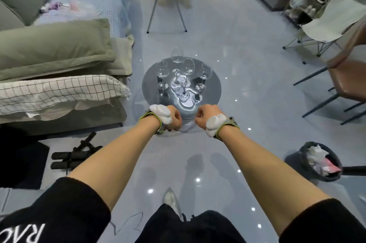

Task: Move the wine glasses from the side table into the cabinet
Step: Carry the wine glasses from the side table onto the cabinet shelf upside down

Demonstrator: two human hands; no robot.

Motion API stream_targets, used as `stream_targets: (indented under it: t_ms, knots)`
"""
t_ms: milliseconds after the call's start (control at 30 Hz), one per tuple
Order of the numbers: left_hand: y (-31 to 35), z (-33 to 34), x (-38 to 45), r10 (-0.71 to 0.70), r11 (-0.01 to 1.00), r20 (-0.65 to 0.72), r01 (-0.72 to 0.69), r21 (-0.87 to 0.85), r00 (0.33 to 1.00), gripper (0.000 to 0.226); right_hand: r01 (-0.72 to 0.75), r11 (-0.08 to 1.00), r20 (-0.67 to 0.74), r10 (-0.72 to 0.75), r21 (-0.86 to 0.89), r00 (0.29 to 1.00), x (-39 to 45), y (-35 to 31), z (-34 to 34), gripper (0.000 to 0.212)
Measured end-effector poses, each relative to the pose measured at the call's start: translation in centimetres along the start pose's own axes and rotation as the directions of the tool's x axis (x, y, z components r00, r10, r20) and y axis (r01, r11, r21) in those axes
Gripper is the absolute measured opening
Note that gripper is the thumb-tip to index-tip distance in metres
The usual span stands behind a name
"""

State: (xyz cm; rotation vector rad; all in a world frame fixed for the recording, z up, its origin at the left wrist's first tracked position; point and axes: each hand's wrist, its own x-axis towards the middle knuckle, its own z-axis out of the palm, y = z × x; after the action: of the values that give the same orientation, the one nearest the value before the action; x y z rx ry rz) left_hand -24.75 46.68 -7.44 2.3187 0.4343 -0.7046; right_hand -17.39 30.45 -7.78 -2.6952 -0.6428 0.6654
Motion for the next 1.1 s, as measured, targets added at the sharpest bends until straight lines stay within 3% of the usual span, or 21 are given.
stream_targets:
  t_ms: [267,433,633,733,1100]
  knots:
    - [4.1,-5.8,9.6,0.052,0.993,-0.028,-0.048,0.109,0.998,0.011,-0.103,0.992,0.006,0.103,0.077,0.995,9.0,4.2,-2.3,0.018]
    - [6.3,-7.6,16.8,0.03,0.993,-0.006,-0.029,0.113,1.0,0.004,-0.127,0.986,0.041,0.123,0.108,0.992,16.7,7.0,-4.7,0.016]
    - [8.8,-10.0,23.2,-0.039,0.991,-0.011,0.04,0.131,0.999,0.011,-0.134,0.982,0.102,0.121,0.131,0.987,23.8,9.8,-6.5,0.015]
    - [9.4,-11.2,26.7,-0.061,0.993,-0.051,0.066,0.103,0.997,0.013,-0.149,0.977,0.127,0.13,0.154,0.983,27.8,10.9,-7.3,0.016]
    - [8.3,-12.5,37.8,-0.101,0.995,0.025,0.101,0.016,0.995,0.015,-0.336,0.9,0.235,0.275,0.278,0.932,37.2,12.7,-4.9,0.02]
